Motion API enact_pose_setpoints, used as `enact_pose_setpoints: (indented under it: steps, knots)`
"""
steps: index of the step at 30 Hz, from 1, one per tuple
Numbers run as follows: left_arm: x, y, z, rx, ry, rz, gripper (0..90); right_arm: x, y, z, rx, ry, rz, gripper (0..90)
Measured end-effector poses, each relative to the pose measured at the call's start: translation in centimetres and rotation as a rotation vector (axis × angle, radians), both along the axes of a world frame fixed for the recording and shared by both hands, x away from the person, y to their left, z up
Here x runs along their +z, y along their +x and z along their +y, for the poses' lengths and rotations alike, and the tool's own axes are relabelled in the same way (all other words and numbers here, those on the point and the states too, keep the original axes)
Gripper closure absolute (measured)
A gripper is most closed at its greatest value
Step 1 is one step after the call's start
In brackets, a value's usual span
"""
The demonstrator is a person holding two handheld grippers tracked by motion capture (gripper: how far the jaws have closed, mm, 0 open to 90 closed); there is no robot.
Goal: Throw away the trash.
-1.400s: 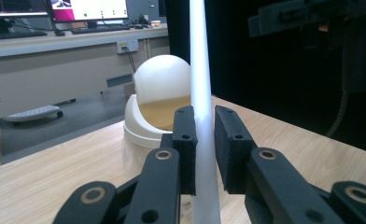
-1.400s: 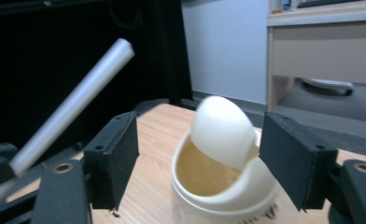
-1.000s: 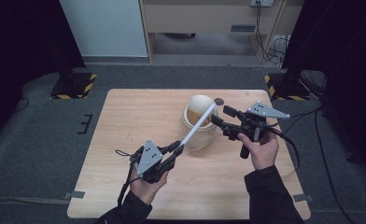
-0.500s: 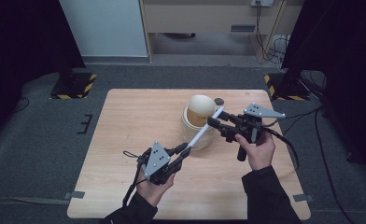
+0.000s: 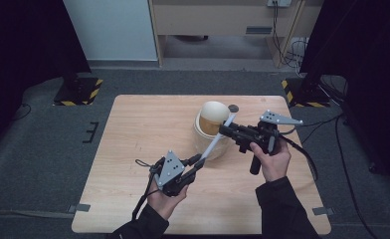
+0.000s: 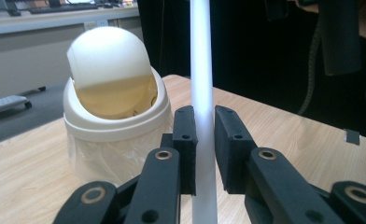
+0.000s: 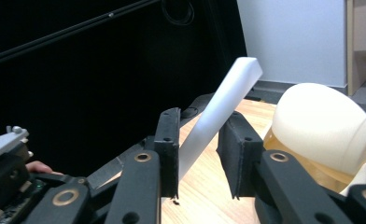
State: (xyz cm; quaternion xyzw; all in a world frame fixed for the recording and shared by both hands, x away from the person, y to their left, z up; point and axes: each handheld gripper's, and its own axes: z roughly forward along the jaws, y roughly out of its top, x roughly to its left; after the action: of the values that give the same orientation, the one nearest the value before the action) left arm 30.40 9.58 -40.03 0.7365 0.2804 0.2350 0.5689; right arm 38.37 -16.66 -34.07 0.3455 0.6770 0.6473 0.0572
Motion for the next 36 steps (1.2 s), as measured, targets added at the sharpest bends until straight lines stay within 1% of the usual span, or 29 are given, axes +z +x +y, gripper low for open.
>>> enact_pose_setpoints:
  steps: [3,4,7,8,9,10,11,12,15,16,17,18,19,20,21,22,23,24,26,27,28,29,30,31,32,33,34,35,36]
  knots:
    - [-0.4,0.2,-0.1,-0.004,0.004,0.020,78.8,-0.1,0.0,0.2,0.007,-0.007,0.003,72.3]
    - [-0.4,0.2,-0.1,-0.004,0.004,0.020,78.7,-0.1,0.0,0.2,0.007,-0.007,0.003,72.3]
    - [-0.7,0.3,0.2,-0.001,0.004,0.040,78.5,-0.2,0.0,0.3,0.011,-0.012,0.000,73.2]
    - [-0.8,0.3,0.3,0.001,0.006,0.046,79.2,-0.3,0.0,0.3,0.007,-0.011,-0.004,77.4]
    - [-0.9,0.3,0.5,0.005,0.008,0.050,78.5,-0.3,0.0,0.3,-0.003,-0.019,-0.020,79.3]
    - [-1.2,0.3,1.0,0.013,0.015,0.057,78.5,-0.2,0.1,0.1,-0.014,-0.023,-0.026,80.2]
    - [-1.3,0.3,1.3,0.020,0.024,0.063,78.4,-0.2,0.1,0.0,-0.017,-0.019,-0.029,80.2]
    - [-1.3,0.3,1.3,0.020,0.024,0.063,78.4,-0.2,0.1,0.0,-0.017,-0.019,-0.029,80.2]
    - [-2.1,0.5,2.8,0.049,0.045,0.093,77.5,-0.1,0.1,-0.4,-0.032,-0.022,-0.038,80.3]
    - [-2.4,0.6,3.4,0.059,0.057,0.109,76.4,-0.1,0.0,-0.5,-0.037,-0.019,-0.042,80.4]
    - [-3.0,0.8,4.5,0.080,0.074,0.134,74.5,0.0,0.0,-0.8,-0.044,-0.017,-0.046,80.4]
    - [-3.0,0.8,4.5,0.080,0.074,0.134,73.1,0.0,0.0,-0.8,-0.044,-0.017,-0.046,80.4]
    - [-3.5,1.0,5.3,0.094,0.098,0.163,73.1,0.1,0.0,-0.9,-0.048,-0.016,-0.048,80.3]
    - [-4.4,1.4,6.6,0.120,0.123,0.199,71.3,0.2,0.0,-1.1,-0.053,-0.012,-0.054,80.4]
    - [-4.4,1.4,6.6,0.120,0.123,0.199,70.6,0.2,0.0,-1.1,-0.053,-0.012,-0.054,80.4]
    - [-4.9,1.5,7.3,0.137,0.138,0.216,70.6,0.3,0.0,-1.2,-0.054,-0.009,-0.054,80.4]
    - [-5.7,2.0,8.3,0.162,0.170,0.248,68.7,0.4,0.0,-1.2,-0.058,-0.006,-0.060,80.4]
    - [-5.7,2.0,8.3,0.162,0.170,0.248,68.5,0.4,0.0,-1.2,-0.058,-0.006,-0.060,80.4]
    - [-6.6,2.5,9.5,0.191,0.199,0.291,65.2,0.5,0.0,-1.2,-0.058,-0.002,-0.065,80.4]
    - [-7.0,2.7,9.9,0.201,0.215,0.310,65.2,0.5,0.0,-1.2,-0.058,-0.002,-0.065,80.4]
    - [-7.3,2.9,10.3,0.213,0.219,0.317,65.1,0.6,0.1,-1.2,-0.058,0.000,-0.068,80.5]
    - [-7.6,3.1,10.7,0.223,0.229,0.336,64.6,0.7,0.1,-1.2,-0.057,0.001,-0.072,80.5]
    - [-7.9,3.3,10.9,0.235,0.225,0.358,63.9,0.8,0.1,-1.2,-0.057,0.002,-0.075,80.5]
    - [-8.4,3.6,11.3,0.246,0.231,0.397,61.3,1.0,0.0,-1.3,-0.057,0.012,-0.078,80.5]
    - [-8.4,3.6,11.3,0.246,0.231,0.397,60.6,1.0,0.0,-1.3,-0.057,0.012,-0.078,80.5]
    - [-9.0,4.0,11.6,0.256,0.261,0.422,58.5,1.3,-0.1,-1.3,-0.058,0.018,-0.085,80.5]
    - [-9.0,4.0,11.6,0.256,0.261,0.422,56.9,1.3,-0.1,-1.3,-0.058,0.018,-0.085,80.5]
    - [-9.8,4.4,11.8,0.269,0.292,0.450,56.0,1.6,-0.2,-1.5,-0.064,0.027,-0.093,80.5]
    - [-9.8,4.4,11.8,0.269,0.292,0.450,54.2,1.6,-0.2,-1.5,-0.064,0.027,-0.093,80.5]
